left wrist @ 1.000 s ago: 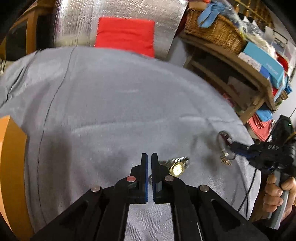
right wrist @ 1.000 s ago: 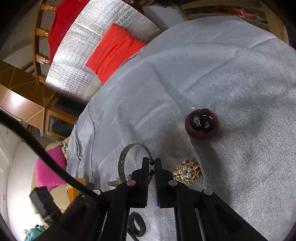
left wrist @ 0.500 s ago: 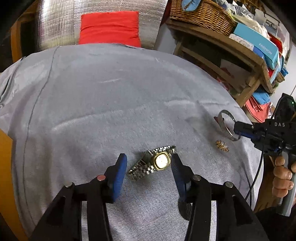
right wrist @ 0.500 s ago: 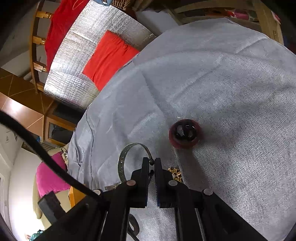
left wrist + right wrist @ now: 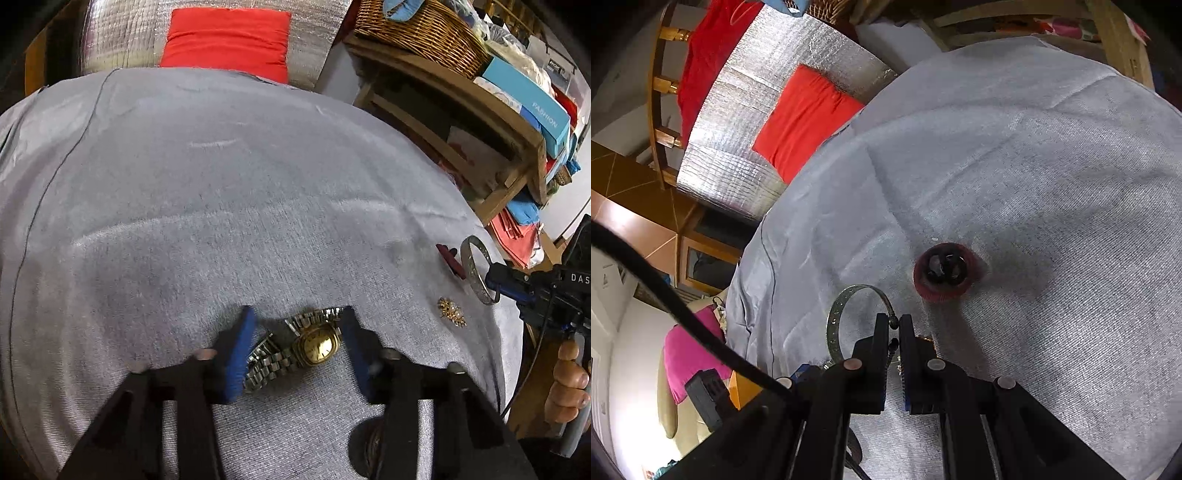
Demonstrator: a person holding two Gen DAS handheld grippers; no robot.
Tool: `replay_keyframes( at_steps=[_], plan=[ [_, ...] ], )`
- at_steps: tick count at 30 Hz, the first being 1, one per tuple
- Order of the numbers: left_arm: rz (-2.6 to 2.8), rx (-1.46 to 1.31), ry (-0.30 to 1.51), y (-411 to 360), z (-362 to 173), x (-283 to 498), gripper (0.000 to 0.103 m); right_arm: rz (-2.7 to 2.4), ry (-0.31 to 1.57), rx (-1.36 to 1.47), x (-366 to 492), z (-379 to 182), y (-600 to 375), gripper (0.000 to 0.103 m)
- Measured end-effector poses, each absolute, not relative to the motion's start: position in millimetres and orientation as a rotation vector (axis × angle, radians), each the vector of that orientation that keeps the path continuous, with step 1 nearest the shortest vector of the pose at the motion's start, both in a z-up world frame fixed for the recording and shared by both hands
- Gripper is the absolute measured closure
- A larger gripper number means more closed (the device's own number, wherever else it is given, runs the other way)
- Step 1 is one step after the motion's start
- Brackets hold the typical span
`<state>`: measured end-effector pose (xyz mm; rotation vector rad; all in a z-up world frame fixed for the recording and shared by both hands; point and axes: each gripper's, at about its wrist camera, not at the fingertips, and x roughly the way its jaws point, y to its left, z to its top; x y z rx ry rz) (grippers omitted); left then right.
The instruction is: Organize jewelry
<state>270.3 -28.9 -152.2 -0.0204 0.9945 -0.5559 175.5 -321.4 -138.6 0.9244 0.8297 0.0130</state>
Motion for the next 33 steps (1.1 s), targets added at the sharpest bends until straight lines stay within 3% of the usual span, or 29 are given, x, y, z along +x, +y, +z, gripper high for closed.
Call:
replay_keyframes(
  at_steps=[4,8,27,31,33],
  plan=[
    [-0.561,-0.025,0.985,-29.7,-152.8,268.5,0.074,0.018,0.831,0.926,175.0,-138.7,-320.6,0.096],
    [-0.559,-0.043,0.970,-26.3,-147.0,268.0,0.094,0.018,0.835,0.921,175.7,-138.5,-318.9,0.096],
    [-0.595,-0.171,0.742,35.4,-66.2,240.3,0.100,0.062,0.850,0.873,189.8,-138.0,-280.5,0.096],
    [-0.599,-0.134,0.750,36.0,-73.6,242.0,0.100,0.071,0.864,0.861,195.2,-140.8,-269.9,0.096],
    [-0.619,-0.119,0.832,31.6,-89.6,248.3,0.091,0.071,0.866,0.858,196.6,-141.8,-268.6,0.096]
  ],
)
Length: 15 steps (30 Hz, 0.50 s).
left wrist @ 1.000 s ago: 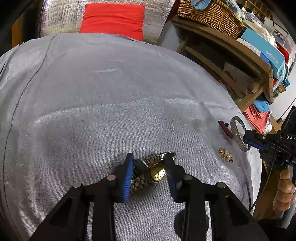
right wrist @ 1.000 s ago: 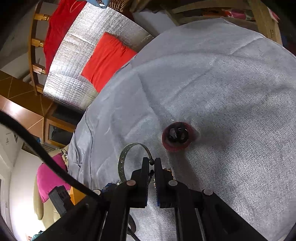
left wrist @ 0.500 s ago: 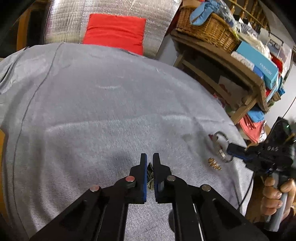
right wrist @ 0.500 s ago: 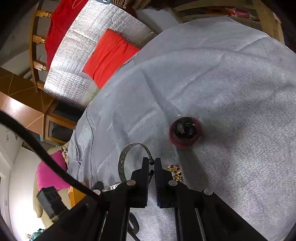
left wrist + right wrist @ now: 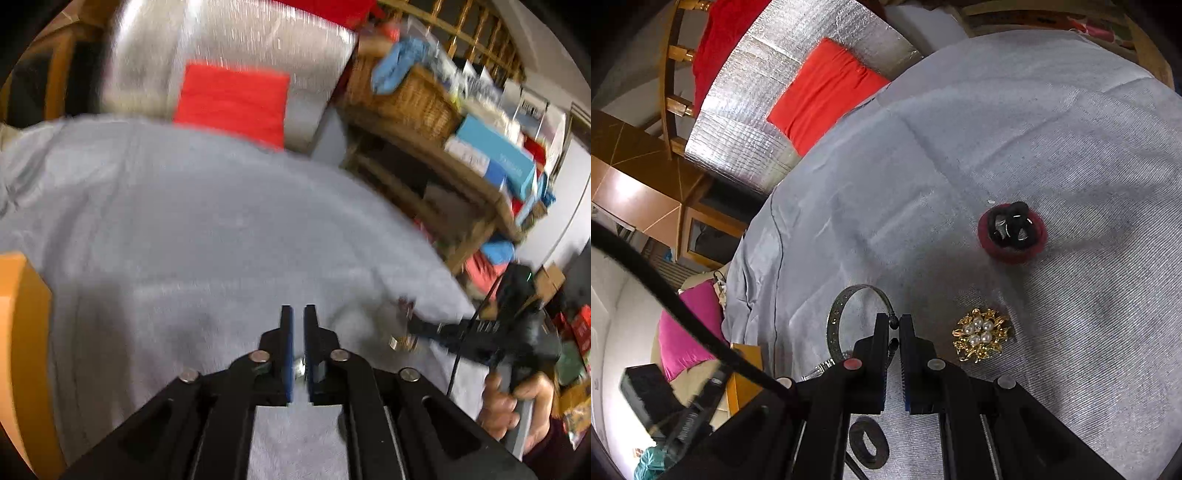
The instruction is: Organize jewelry
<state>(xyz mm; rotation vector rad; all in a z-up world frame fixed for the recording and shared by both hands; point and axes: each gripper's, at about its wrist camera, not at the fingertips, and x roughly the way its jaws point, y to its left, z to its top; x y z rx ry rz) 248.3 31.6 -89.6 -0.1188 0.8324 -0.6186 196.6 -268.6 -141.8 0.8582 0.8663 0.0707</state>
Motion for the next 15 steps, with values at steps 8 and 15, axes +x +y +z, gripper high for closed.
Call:
replay_keyframes(
  at_steps=[8,15],
  plan=[
    [-0.644,0.014,0.932,-6.7,-124.2,245.5,0.027,0.058,0.857,0.878,193.2,-140.5,-277.2,0.096],
    [-0.603,0.126,1.007,-35.0,-159.7,253.3,0.028,0.048,0.842,0.898,184.9,-138.1,-291.7,0.096]
  ],
)
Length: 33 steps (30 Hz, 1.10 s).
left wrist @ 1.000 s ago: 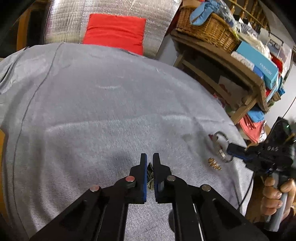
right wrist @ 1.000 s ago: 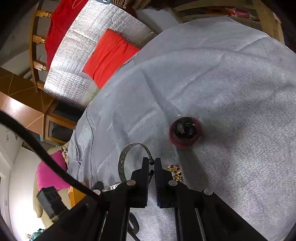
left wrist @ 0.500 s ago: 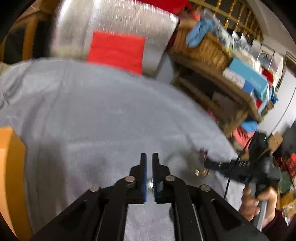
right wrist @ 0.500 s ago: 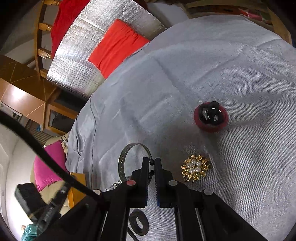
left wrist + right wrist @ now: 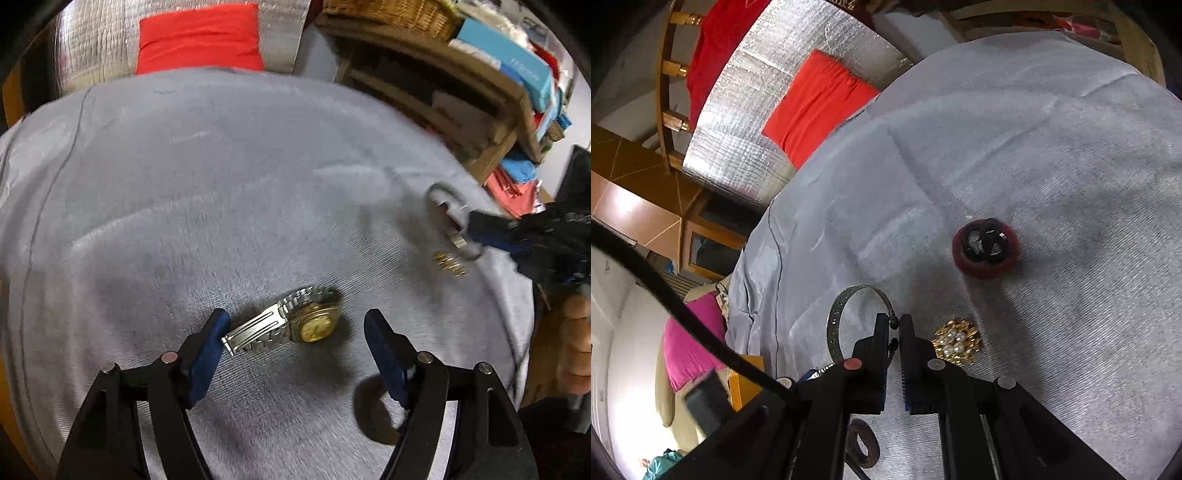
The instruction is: Organize jewelry
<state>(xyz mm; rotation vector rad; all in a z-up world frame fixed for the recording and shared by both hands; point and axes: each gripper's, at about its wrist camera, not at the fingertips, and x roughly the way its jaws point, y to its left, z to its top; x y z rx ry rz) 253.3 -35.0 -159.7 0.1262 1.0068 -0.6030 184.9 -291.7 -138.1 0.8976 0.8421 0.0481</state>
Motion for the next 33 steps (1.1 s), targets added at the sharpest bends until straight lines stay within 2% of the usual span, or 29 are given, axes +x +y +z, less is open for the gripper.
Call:
replay_keyframes(
  at_steps=[2,3,4,5,6,7,16,33],
  plan=[
    [-0.599,0.117,0.988,-34.8,-159.0,255.2,0.030,0.044,0.839,0.903,182.8,-137.7,-296.5,0.096],
    [-0.599,0.111,0.982,-34.8,-158.4,255.2,0.037,0.042,0.837,0.907,181.7,-137.6,-299.1,0.096],
    [-0.597,0.112,0.979,-35.5,-159.0,254.6,0.052,0.042,0.835,0.910,180.9,-137.6,-300.6,0.096],
    [-0.602,0.108,0.979,-35.6,-158.7,255.5,0.061,0.041,0.834,0.914,180.2,-137.5,-302.4,0.096],
    [-0.607,0.099,0.979,-35.0,-157.8,254.8,0.064,0.041,0.833,0.917,179.6,-137.5,-303.6,0.096],
    [-0.614,0.093,0.981,-34.9,-157.4,254.1,0.076,0.041,0.832,0.919,179.2,-137.3,-304.4,0.096],
    [-0.610,0.100,0.939,-31.9,-145.0,247.1,0.077,0.056,0.835,0.905,181.8,-136.5,-295.6,0.096],
    [-0.457,-0.120,0.719,51.5,-62.6,218.3,0.077,0.130,0.843,0.809,199.6,-132.2,-239.7,0.096]
  ],
)
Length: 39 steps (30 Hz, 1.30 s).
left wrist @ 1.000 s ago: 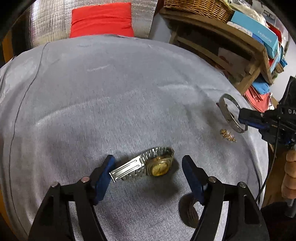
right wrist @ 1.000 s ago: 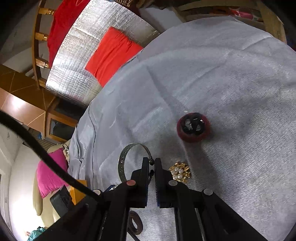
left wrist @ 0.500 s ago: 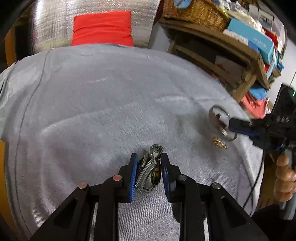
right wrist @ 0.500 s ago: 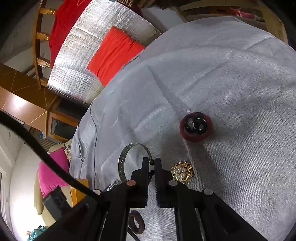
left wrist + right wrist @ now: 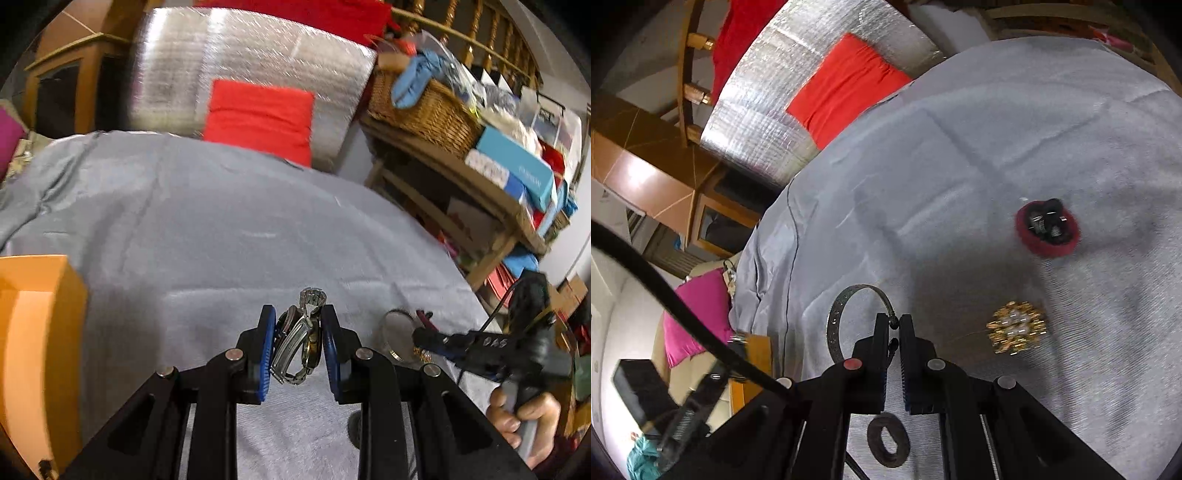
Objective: Organize jewelry
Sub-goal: 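Carry the watch and bangle over the orange box while both tools open to release them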
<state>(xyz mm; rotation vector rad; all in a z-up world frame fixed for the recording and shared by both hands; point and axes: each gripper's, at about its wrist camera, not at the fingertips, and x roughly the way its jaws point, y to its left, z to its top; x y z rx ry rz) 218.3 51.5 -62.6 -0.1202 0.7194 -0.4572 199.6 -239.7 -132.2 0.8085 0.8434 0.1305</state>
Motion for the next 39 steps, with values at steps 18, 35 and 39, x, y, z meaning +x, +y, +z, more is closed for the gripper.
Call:
replay_keyframes(
  at_steps=[18,35,39],
  plan=[
    [-0.048,-0.316,0.656,255.0,-33.9,175.0,0.077,0.380,0.798,0.392,233.2,-70.0,-34.3,0.096],
    [0.114,-0.475,0.935,338.4,-125.9,178.7,0.077,0.531,0.951,-0.020,254.0,-80.9,166.5,0.096],
    [0.130,-0.470,0.982,338.0,-137.4,183.8,0.077,0.521,0.987,-0.158,255.2,-93.9,194.1,0.096]
  ],
)
